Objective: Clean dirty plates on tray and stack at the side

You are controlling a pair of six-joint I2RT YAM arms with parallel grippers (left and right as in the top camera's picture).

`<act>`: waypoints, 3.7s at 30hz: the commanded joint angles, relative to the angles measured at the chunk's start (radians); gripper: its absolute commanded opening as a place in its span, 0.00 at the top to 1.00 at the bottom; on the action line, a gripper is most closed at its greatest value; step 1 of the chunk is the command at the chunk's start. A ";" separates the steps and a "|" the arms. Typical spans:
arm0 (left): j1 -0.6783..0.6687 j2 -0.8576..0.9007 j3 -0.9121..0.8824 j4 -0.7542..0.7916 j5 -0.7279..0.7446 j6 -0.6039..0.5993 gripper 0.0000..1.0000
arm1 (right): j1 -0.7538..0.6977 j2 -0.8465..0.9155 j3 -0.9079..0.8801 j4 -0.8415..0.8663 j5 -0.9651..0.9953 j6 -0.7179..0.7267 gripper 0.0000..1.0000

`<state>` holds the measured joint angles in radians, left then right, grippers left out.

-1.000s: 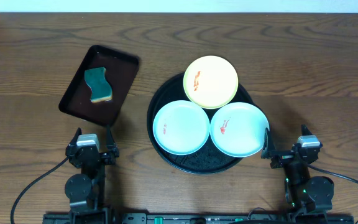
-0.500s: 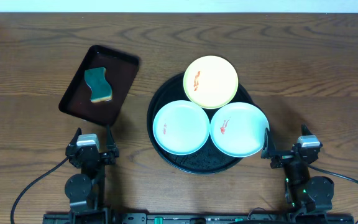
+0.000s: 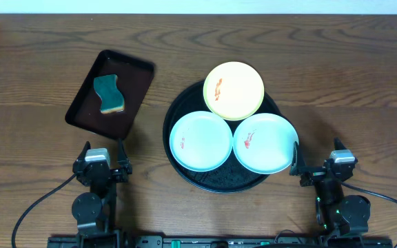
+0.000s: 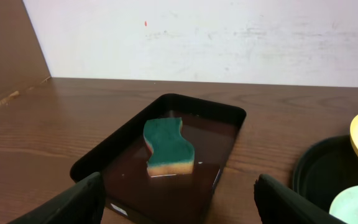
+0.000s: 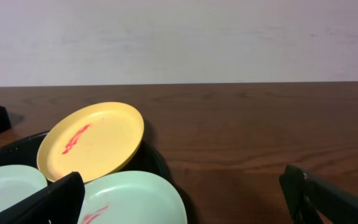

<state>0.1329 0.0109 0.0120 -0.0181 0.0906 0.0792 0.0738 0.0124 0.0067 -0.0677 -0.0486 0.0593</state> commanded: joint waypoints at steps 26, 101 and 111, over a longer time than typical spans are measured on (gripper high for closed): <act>-0.002 -0.007 -0.008 -0.045 0.014 -0.005 0.23 | -0.011 -0.006 -0.001 -0.004 -0.001 -0.008 0.01; -0.001 0.841 0.919 -0.462 0.387 -0.169 0.23 | -0.011 -0.006 -0.001 -0.004 -0.001 -0.008 0.01; 0.059 1.417 1.414 -0.608 0.386 -0.001 0.23 | -0.011 -0.006 -0.001 -0.004 -0.001 -0.009 0.01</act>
<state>0.1570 1.3602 1.3571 -0.6579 0.4873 0.0174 0.0738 0.0120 0.0067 -0.0681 -0.0486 0.0593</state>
